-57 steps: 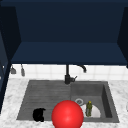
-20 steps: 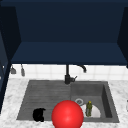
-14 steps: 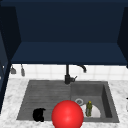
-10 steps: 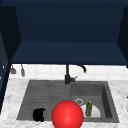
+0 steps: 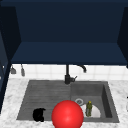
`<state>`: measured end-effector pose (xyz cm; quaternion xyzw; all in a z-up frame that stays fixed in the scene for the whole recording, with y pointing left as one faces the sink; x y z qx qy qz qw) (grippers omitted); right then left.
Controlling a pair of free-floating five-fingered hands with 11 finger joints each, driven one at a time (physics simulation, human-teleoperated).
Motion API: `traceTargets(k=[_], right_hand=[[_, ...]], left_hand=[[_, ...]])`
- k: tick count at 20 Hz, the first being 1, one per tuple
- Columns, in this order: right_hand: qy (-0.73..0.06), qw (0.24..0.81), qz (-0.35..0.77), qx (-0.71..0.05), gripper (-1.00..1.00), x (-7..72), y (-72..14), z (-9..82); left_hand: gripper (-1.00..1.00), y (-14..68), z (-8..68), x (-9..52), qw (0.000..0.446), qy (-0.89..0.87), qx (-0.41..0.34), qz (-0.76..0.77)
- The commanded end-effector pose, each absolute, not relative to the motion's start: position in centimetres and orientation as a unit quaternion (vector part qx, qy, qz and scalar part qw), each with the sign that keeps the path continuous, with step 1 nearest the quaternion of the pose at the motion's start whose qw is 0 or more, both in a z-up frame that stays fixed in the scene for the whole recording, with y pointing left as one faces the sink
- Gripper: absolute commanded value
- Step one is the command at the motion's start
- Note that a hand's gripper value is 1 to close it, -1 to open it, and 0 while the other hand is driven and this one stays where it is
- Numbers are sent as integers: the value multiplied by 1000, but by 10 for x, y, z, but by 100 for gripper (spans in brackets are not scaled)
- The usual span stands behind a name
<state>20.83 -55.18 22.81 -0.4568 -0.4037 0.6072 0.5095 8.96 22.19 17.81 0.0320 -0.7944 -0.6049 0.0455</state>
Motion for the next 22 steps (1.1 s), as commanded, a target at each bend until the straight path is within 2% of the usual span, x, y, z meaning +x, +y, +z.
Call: traceTargets(k=[1, 10, 13, 22], right_hand=[[-405, 457, 644, -460, -100, 209, -552, 214], [-443, 443, 675, -390, -100, 223, -571, 155], [-427, 440, 700, -365, -100, 233, -578, 150], [-364, 482, 736, -305, -100, 245, -612, 153]], left_hand=[[0, 222, 178, 90, 46, -794, 32, -605], [0, 222, 178, 90, 46, -794, 32, -605], [0, 222, 178, 90, 46, -794, 32, -605], [0, 222, 178, 90, 46, -794, 32, -605]])
